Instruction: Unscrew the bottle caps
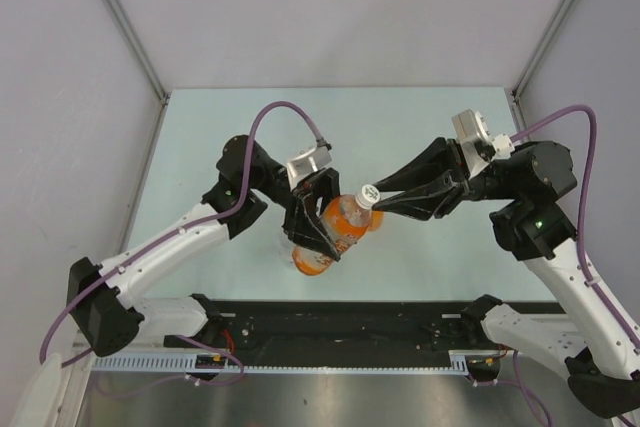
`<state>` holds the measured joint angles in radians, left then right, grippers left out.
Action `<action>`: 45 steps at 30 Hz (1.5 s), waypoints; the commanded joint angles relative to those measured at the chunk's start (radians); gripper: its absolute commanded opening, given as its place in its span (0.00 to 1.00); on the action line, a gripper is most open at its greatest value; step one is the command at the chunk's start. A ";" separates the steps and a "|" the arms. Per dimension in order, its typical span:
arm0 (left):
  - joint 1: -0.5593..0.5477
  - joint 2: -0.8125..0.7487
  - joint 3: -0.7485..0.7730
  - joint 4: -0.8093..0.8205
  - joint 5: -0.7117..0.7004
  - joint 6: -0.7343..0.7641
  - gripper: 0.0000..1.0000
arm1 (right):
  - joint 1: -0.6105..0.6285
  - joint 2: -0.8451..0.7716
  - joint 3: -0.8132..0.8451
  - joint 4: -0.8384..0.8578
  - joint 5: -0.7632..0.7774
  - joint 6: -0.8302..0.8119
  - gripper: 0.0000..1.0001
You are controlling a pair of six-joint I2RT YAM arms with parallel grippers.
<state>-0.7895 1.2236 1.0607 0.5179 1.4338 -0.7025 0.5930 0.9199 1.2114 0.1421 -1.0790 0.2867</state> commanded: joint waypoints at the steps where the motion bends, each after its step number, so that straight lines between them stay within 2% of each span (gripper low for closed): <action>1: 0.007 -0.047 0.097 -0.199 -0.154 0.216 0.00 | -0.016 0.007 -0.018 -0.122 0.029 0.005 0.35; 2: 0.009 -0.052 0.105 -0.244 -0.177 0.286 0.00 | -0.021 0.002 -0.018 -0.133 0.039 0.006 0.48; 4: 0.016 -0.064 0.123 -0.350 -0.255 0.342 0.00 | -0.036 -0.007 -0.018 -0.138 0.082 0.015 0.61; 5: 0.022 -0.068 0.127 -0.379 -0.285 0.388 0.00 | -0.041 -0.009 -0.018 -0.172 0.100 0.019 0.72; 8: 0.026 -0.087 0.127 -0.438 -0.410 0.440 0.00 | -0.053 -0.016 -0.018 -0.200 0.151 0.031 0.86; 12: 0.026 -0.099 0.133 -0.522 -0.597 0.498 0.00 | -0.056 -0.045 -0.018 -0.229 0.261 0.034 0.90; 14: 0.024 -0.099 0.140 -0.576 -0.746 0.529 0.00 | -0.056 -0.068 -0.018 -0.233 0.335 0.045 0.90; 19: 0.000 -0.121 0.136 -0.657 -1.016 0.578 0.00 | -0.055 -0.101 -0.018 -0.214 0.558 0.109 0.91; 22: -0.036 -0.137 0.121 -0.680 -1.194 0.624 0.00 | -0.038 -0.105 -0.018 -0.197 0.701 0.170 0.90; 27: -0.126 -0.133 0.116 -0.710 -1.474 0.699 0.00 | 0.068 -0.076 -0.018 -0.200 0.966 0.218 0.87; 31: -0.198 -0.130 0.099 -0.693 -1.665 0.777 0.00 | 0.114 -0.024 -0.018 -0.207 1.064 0.273 0.87; 34: -0.237 -0.127 0.081 -0.664 -1.774 0.798 0.00 | 0.123 -0.001 -0.018 -0.196 1.106 0.327 0.88; 37: -0.251 -0.128 0.065 -0.645 -1.822 0.802 0.00 | 0.139 0.017 -0.018 -0.181 1.151 0.347 0.88; 45: -0.266 -0.124 0.050 -0.630 -1.826 0.814 0.00 | 0.156 0.051 -0.018 -0.153 1.168 0.356 0.85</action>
<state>-1.0416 1.1152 1.1107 -0.1623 -0.3454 0.0811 0.7383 0.9577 1.1801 -0.0696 0.0498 0.6228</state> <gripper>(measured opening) 0.503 0.861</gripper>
